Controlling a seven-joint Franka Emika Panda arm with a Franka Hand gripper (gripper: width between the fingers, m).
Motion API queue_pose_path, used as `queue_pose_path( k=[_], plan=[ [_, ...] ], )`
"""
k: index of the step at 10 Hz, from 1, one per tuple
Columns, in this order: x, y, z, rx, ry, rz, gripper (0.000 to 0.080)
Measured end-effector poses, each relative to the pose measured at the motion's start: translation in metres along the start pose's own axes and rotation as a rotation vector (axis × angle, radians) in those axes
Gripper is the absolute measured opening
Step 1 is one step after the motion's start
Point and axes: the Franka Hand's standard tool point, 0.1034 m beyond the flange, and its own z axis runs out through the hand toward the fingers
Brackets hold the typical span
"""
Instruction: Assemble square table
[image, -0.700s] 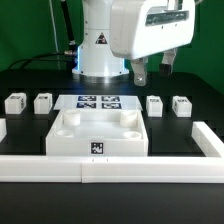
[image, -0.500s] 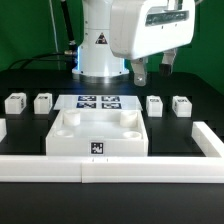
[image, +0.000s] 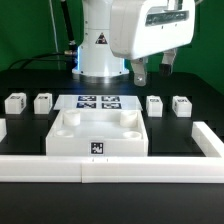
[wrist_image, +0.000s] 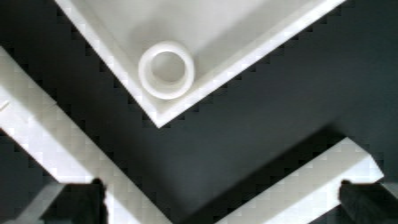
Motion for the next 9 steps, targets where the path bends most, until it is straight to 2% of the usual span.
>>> queue_pose_path(
  k=[4, 5, 8, 9],
  plan=[
    [0.0, 0.0, 0.0, 0.0, 0.0, -0.009, 0.065],
    [-0.007, -0.002, 0.003, -0.001, 0.0, -0.045, 0.065],
    [-0.09, -0.039, 0.031, 0.012, -0.01, -0.352, 0.065],
    [-0.116, -0.046, 0.045, 0.03, -0.013, -0.452, 0.065]
  ],
)
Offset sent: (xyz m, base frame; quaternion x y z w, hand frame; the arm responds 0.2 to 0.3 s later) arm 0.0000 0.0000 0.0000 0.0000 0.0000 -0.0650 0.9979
